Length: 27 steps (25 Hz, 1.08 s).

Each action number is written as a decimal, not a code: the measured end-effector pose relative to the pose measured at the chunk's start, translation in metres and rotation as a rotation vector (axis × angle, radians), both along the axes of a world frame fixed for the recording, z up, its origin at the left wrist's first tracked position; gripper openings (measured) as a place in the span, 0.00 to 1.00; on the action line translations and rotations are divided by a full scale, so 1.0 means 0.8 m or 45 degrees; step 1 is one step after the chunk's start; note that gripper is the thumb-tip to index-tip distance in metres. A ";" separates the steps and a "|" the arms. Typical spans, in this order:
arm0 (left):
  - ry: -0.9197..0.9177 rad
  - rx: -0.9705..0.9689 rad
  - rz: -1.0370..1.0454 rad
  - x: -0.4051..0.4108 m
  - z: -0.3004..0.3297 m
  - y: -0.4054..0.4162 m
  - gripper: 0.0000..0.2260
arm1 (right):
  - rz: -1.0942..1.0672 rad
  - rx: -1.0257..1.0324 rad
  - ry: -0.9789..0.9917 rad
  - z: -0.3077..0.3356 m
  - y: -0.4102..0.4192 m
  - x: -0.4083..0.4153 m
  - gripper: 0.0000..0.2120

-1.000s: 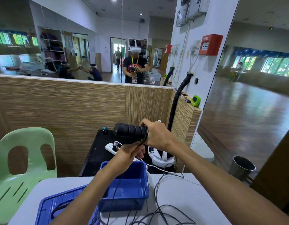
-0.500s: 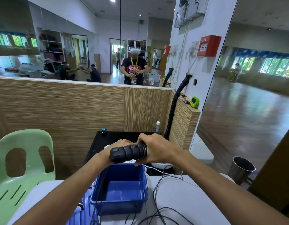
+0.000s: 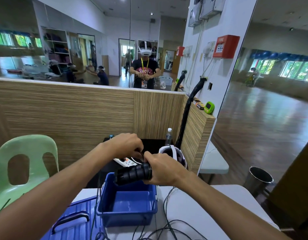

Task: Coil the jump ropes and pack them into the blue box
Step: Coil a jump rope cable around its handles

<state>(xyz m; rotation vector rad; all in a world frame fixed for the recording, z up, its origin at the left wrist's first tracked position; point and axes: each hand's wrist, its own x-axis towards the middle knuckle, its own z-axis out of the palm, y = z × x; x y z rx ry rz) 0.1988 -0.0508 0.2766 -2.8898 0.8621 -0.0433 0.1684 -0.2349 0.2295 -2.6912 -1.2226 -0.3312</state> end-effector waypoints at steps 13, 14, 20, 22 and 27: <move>-0.051 -0.628 0.352 -0.061 0.016 -0.073 0.14 | -0.451 0.105 -0.062 0.000 -0.002 0.026 0.18; -0.067 -0.708 0.352 -0.068 0.003 -0.078 0.13 | -0.458 0.120 -0.073 0.002 -0.006 0.025 0.16; -0.320 -0.848 0.308 -0.098 -0.060 -0.081 0.06 | -0.489 0.065 -0.098 0.003 -0.003 0.017 0.11; -0.328 -0.664 0.322 -0.106 -0.071 -0.076 0.19 | -0.499 0.068 -0.081 -0.002 0.004 0.018 0.11; -0.416 -0.495 0.327 -0.129 -0.067 -0.074 0.38 | -0.438 0.064 -0.123 -0.011 0.011 0.020 0.20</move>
